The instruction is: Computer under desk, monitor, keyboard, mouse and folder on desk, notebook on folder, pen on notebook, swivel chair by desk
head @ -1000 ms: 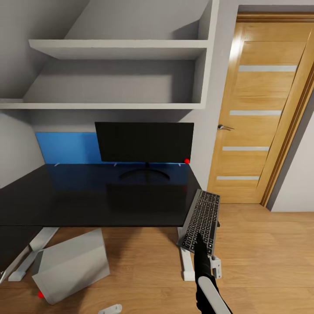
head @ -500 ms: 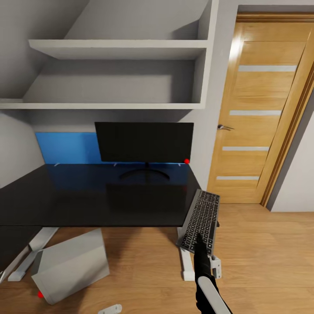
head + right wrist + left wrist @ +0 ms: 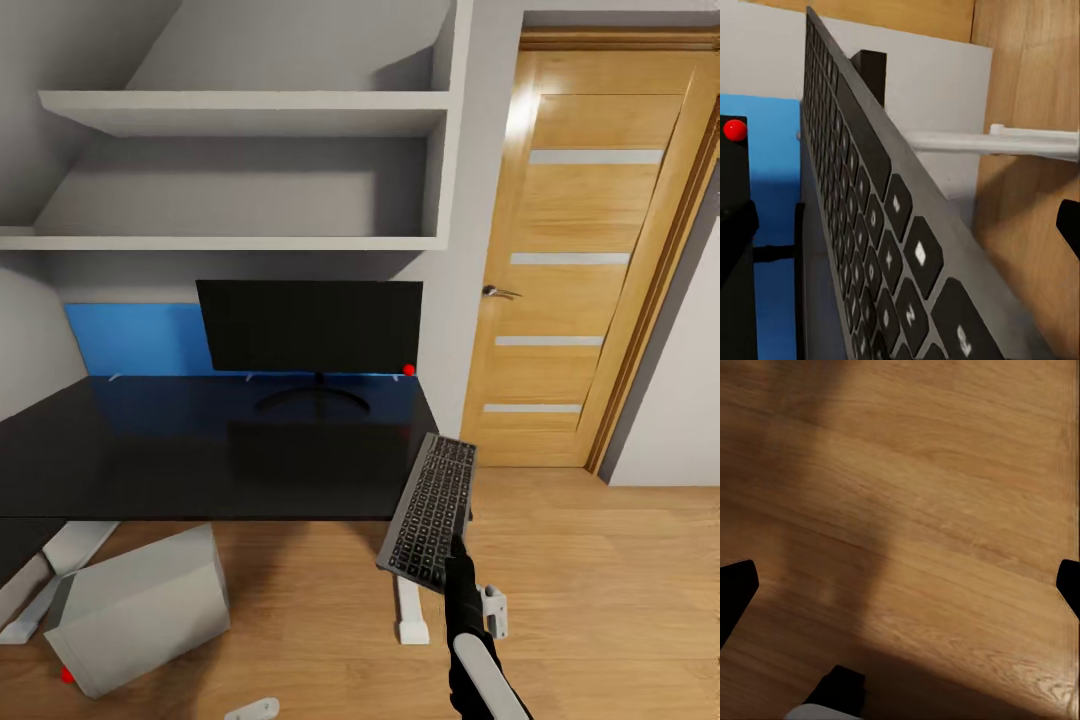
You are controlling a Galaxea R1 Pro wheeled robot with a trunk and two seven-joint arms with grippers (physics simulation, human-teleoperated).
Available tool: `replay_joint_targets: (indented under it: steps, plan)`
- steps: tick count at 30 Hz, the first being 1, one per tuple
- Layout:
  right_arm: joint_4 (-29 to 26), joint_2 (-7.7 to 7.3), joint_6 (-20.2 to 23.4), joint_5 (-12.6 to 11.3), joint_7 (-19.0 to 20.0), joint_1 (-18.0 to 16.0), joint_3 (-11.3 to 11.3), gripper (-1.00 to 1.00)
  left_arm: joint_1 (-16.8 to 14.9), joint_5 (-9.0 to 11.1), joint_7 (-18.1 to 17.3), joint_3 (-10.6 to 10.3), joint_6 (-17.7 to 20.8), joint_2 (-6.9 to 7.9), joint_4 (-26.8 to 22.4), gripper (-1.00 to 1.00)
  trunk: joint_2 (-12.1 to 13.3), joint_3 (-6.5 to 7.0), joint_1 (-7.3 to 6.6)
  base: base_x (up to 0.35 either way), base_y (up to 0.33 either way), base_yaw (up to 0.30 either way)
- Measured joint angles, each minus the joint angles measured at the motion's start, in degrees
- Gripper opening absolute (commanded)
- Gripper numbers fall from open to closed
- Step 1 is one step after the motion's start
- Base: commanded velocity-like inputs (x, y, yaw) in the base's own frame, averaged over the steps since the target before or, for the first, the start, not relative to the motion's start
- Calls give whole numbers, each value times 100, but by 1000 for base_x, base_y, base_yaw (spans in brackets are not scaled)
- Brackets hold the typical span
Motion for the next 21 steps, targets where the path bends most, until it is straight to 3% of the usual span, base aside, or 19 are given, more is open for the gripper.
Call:
replay_joint_targets:
  steps: [21]
  plan:
    - [0, 0, -15, 14, 0, 1, 0, 100, 0, -7, 0, 0, 0, 0, 0, 100, 0, 0, 0, 0, -300, 0]
